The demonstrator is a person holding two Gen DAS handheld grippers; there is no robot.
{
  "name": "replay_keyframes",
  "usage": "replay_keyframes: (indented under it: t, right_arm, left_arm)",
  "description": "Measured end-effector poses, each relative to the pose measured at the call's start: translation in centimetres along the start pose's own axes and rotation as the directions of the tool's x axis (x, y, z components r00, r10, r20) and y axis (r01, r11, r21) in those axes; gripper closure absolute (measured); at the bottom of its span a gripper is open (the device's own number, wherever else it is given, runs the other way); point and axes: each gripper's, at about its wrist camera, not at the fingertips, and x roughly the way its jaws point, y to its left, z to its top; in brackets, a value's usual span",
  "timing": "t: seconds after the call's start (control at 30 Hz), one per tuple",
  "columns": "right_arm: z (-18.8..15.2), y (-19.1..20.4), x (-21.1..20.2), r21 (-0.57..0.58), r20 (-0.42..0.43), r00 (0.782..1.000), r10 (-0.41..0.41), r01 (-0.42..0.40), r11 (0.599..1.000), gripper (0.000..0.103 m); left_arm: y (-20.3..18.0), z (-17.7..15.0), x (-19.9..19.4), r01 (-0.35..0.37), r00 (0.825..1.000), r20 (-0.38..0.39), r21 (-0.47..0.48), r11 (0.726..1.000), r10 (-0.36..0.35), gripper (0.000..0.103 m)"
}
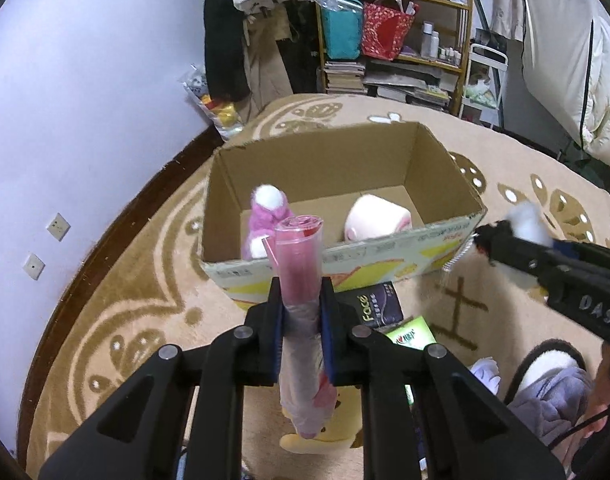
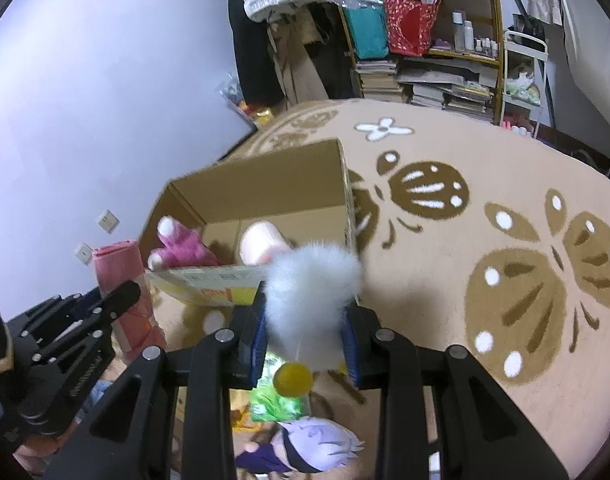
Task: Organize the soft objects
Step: 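Lift both plushes and carry them over the open box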
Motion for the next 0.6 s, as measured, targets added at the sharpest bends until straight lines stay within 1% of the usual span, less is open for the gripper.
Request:
replay_keyframes:
  t: [0.13, 0.23, 0.37, 0.6]
  right_arm:
    - [0.8, 0.4, -0.8, -0.010, 0.035, 0.999, 0.001, -0.001, 1.000, 0.070]
    - [1.5, 0.8, -1.3, -0.018, 0.062, 0.998, 0.013, -0.012, 1.000, 0.070]
    - [2.4, 1.3, -1.5, -0.038, 0.088, 0.996, 0.019, -0.015, 0.999, 0.070]
    - [4.0, 2.3, -1.1, -0.073, 0.121, 0.992, 0.023, -0.014, 0.997, 0.070]
  left_arm:
    - [0.5, 0.5, -0.6, -0.035, 0.999, 0.034, 0.006, 0.999, 0.034, 0.089]
    - [1.1, 1.0, -0.9, -0.031, 0.998, 0.047, -0.012, 0.999, 0.032, 0.089]
    - [1.5, 2.0, -1.5, -0.075, 0.994, 0.085, 0.002, 0.997, 0.075, 0.089]
    - [2.0, 4.5, -1.6, -0.096, 0.987, 0.131, 0.004, 0.995, 0.095, 0.089]
